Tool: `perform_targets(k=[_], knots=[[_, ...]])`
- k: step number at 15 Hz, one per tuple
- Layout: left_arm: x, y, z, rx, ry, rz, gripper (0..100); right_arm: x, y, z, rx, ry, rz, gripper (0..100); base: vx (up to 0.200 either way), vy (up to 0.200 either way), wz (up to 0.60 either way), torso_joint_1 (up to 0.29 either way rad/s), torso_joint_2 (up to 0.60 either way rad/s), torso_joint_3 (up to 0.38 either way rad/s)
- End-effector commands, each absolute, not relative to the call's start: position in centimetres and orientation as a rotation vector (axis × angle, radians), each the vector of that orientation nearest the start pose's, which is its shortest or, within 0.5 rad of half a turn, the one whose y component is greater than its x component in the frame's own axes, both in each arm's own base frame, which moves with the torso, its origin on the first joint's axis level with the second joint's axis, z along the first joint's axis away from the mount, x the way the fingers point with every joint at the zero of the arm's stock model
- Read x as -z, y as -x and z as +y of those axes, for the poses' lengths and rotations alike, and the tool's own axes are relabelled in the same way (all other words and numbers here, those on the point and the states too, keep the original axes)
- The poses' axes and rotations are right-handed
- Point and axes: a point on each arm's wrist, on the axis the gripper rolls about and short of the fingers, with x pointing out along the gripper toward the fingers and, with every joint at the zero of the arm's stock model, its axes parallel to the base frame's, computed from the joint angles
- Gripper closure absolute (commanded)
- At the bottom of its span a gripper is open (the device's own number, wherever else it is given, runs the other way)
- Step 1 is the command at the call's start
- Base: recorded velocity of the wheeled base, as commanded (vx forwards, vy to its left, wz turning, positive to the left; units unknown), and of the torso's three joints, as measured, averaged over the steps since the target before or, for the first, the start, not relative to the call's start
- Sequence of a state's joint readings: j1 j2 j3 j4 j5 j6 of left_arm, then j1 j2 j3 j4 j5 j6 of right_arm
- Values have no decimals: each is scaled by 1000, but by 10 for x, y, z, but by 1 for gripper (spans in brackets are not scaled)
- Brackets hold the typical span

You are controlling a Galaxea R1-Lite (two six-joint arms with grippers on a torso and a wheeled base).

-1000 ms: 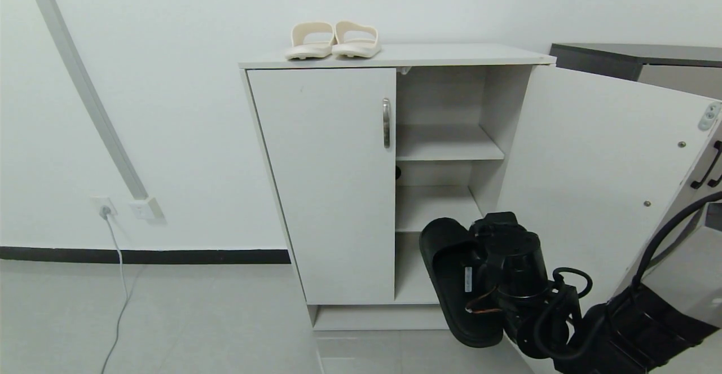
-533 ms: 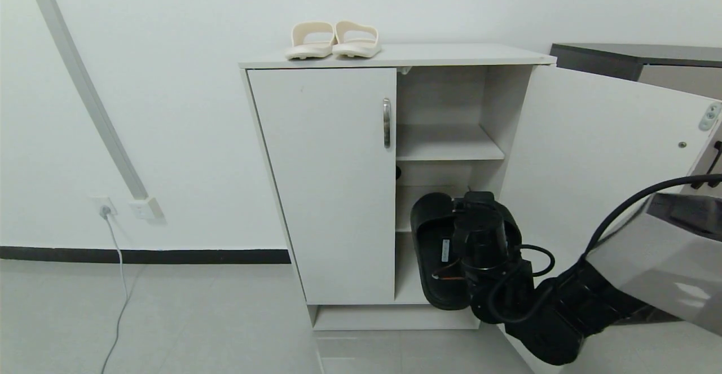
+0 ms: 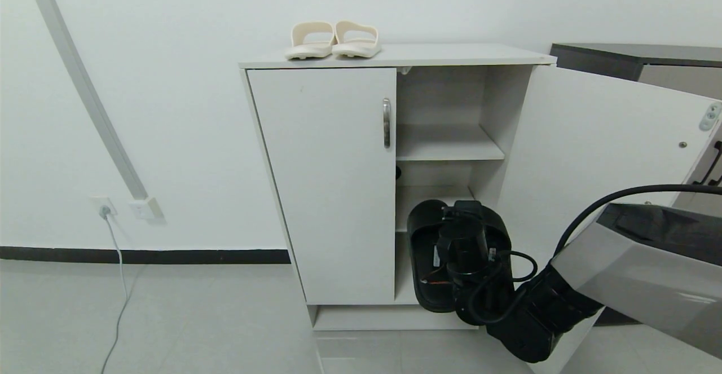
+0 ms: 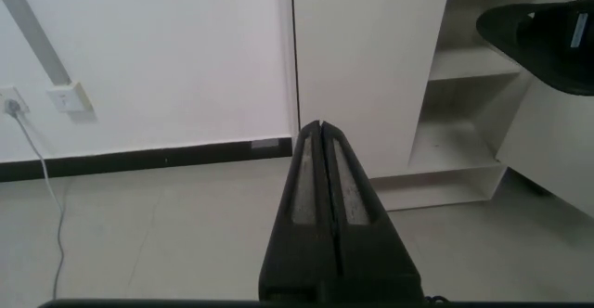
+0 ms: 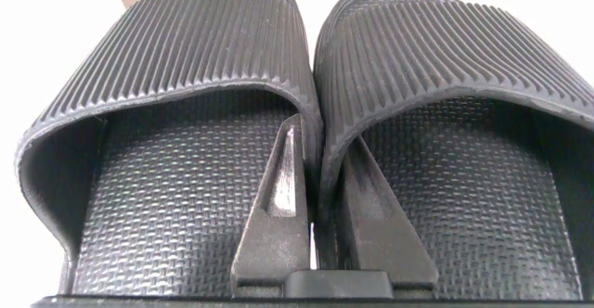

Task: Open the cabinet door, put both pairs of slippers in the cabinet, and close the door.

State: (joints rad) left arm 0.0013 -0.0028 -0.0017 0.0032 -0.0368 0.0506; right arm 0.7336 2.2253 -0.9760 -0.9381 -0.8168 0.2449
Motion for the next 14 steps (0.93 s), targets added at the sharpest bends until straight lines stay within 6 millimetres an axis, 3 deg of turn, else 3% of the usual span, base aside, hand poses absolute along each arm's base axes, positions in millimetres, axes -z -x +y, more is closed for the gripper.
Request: perform_targets(k=[1, 5, 9, 12, 14], knots=[[-75, 23, -1, 35, -51, 4, 100, -65, -307, 256, 106, -22, 215, 100, 0, -200, 0, -2, 12, 2], [-75, 23, -1, 35, -49, 2, 100, -64, -306, 258, 99, -20, 216, 100, 0, -200, 0, 6, 1, 4], [-75, 23, -1, 31, -35, 4, 100, -57, -303, 265, 81, -19, 221, 100, 0, 0, 0, 0, 0, 0], [-75, 23, -1, 31, -35, 3, 100, -54, -301, 283, -54, -3, 218, 100, 0, 0, 0, 0, 0, 0], [-76, 23, -1, 31, -35, 1, 100, -45, -303, 287, -53, -2, 226, 100, 0, 0, 0, 0, 0, 0]])
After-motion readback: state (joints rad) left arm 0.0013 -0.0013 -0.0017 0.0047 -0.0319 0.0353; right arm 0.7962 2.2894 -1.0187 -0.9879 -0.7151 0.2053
